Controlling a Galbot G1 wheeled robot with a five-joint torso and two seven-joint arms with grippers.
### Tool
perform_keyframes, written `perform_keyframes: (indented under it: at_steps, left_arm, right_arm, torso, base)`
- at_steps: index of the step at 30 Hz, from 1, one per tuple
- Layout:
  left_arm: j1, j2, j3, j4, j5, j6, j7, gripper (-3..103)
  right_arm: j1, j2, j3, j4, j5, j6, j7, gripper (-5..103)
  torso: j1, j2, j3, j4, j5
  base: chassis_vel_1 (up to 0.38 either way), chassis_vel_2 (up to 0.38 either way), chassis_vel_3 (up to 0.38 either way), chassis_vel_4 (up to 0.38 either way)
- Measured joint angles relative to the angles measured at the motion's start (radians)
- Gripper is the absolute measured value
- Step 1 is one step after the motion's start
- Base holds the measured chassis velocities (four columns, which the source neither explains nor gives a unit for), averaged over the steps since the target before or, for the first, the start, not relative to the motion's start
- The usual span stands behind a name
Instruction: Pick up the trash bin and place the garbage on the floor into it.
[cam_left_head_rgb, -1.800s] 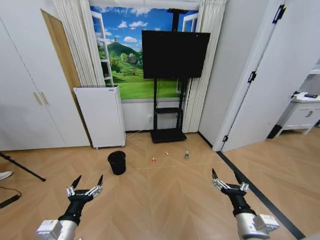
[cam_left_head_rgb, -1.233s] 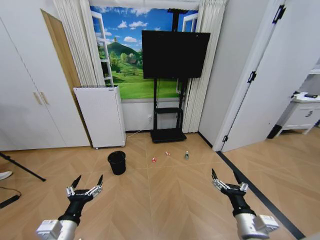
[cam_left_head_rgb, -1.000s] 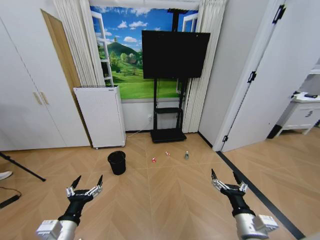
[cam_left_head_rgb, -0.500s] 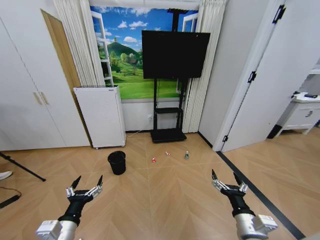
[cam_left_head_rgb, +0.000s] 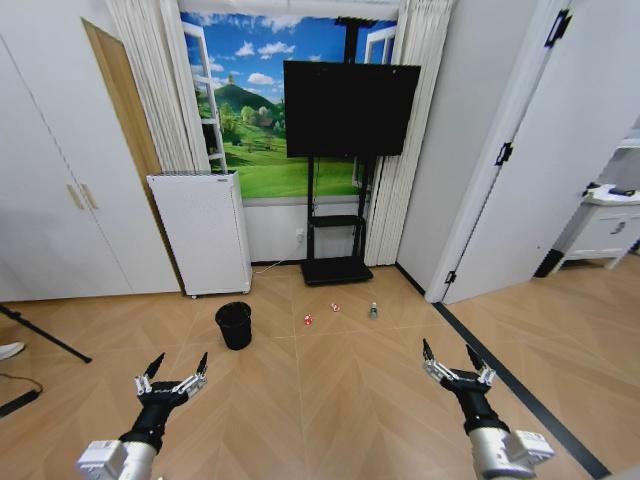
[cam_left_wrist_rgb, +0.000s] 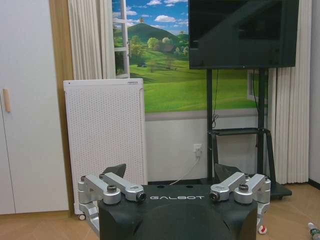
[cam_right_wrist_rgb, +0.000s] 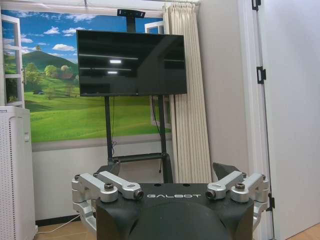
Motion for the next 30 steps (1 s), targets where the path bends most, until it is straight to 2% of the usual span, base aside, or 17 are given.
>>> perform_keyframes:
  at_steps: [6, 15, 30]
  left_arm:
    - [0.002, -0.008, 0.000, -0.006, 0.003, 0.000, 0.002, 97]
    - [0.007, -0.018, -0.005, -0.014, 0.007, 0.000, 0.003, 97]
    - [0.008, -0.026, -0.003, -0.015, 0.014, -0.004, 0.005, 97]
  right_arm:
    - [0.006, -0.003, -0.001, 0.003, 0.004, -0.028, -0.003, 100]
    - [0.011, -0.003, -0.006, -0.002, 0.003, -0.031, -0.007, 100]
    - [0.010, -0.004, -0.004, -0.007, 0.004, -0.021, -0.009, 100]
  torso:
    - [0.000, 0.000, 0.000, 0.0000, 0.0000]
    - [0.000, 0.000, 0.000, 0.0001, 0.0000]
    - [0.000, 0.000, 0.000, -0.0002, -0.0001]
  base:
    - [0.000, 0.000, 0.000, 0.000]
    - [-0.022, 0.026, 0.022, -0.022]
    - [-0.255, 0.253, 0.244, -0.250]
